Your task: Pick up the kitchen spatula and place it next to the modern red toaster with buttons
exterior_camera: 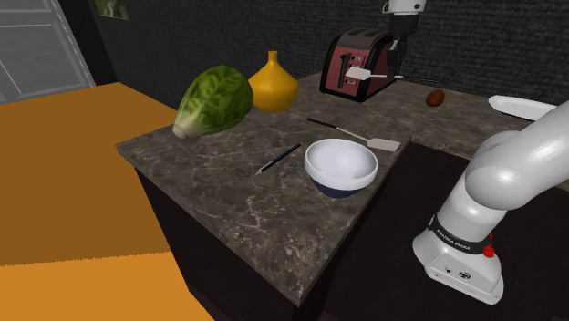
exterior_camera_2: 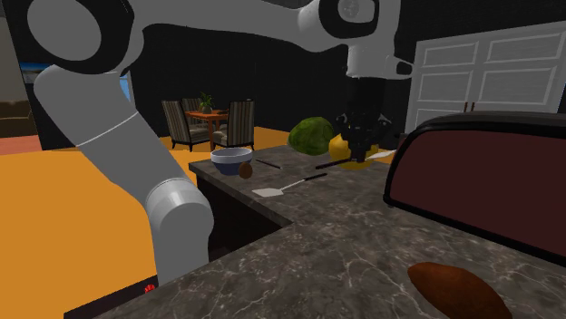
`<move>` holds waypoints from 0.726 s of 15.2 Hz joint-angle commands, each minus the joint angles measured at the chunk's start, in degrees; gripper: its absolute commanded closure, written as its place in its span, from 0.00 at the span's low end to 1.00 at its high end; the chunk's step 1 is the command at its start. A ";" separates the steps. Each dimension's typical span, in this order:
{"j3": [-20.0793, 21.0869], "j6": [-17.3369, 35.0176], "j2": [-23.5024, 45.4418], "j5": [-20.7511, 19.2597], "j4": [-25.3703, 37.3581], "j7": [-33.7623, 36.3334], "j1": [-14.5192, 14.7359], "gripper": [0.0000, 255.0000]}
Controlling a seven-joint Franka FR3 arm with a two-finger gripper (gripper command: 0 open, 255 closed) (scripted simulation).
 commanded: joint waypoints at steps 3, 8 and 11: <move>-0.22 3.02 -0.20 -0.20 -3.20 0.32 -0.09 1.00; -0.65 6.81 -0.37 -0.56 -7.15 0.54 -0.27 1.00; -0.94 9.12 -0.31 -0.77 -9.40 0.64 -0.37 1.00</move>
